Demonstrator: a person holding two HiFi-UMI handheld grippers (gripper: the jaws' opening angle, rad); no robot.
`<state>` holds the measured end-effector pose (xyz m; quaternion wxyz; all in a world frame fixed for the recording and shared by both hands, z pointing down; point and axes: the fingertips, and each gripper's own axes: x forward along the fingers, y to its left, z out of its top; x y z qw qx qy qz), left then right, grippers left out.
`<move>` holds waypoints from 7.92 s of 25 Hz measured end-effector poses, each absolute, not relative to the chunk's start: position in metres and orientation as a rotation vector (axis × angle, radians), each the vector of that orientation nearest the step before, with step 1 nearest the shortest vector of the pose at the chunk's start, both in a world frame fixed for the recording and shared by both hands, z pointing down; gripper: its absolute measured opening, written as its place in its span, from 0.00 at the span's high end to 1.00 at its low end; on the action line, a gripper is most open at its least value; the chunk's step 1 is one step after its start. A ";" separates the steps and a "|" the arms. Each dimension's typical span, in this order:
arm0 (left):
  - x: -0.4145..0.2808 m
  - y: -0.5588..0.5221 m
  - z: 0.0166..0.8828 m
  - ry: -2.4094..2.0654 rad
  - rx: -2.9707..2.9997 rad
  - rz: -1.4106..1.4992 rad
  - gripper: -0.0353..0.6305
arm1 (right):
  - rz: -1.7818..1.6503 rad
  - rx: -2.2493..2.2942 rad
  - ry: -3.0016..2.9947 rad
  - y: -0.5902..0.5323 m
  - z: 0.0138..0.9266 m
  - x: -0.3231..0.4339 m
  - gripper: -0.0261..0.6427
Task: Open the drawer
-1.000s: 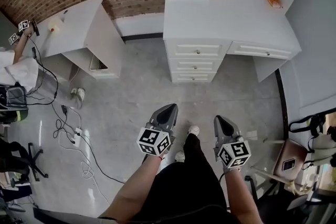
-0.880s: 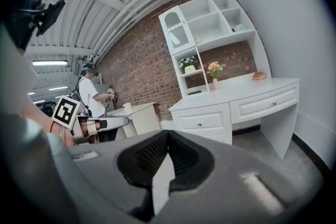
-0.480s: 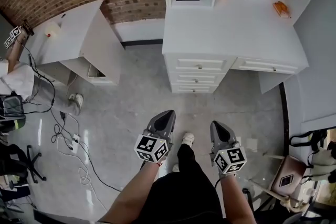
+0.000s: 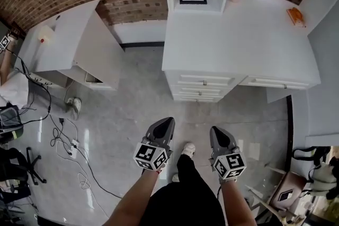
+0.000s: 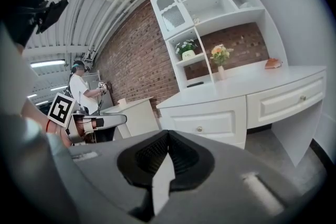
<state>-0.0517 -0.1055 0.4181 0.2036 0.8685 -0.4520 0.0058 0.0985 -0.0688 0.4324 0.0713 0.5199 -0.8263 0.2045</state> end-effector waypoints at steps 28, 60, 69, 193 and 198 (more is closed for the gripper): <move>-0.012 -0.221 0.493 -1.258 2.412 0.014 0.94 | 0.628 1.552 -2.401 -0.199 0.534 0.097 0.93; -0.013 -0.266 0.556 -1.198 2.446 -0.058 0.94 | 0.531 1.918 -2.297 -0.297 0.584 0.094 0.79; -0.019 -0.264 0.553 -1.213 2.445 -0.060 0.94 | 0.526 1.989 -2.248 -0.300 0.585 0.100 0.83; -0.087 -0.024 0.533 -1.244 2.450 -0.046 0.94 | 0.419 1.959 -2.118 -0.033 0.582 0.080 0.86; -0.087 -0.024 0.530 -1.233 2.460 -0.036 0.94 | 0.391 1.933 -2.127 -0.034 0.582 0.080 0.85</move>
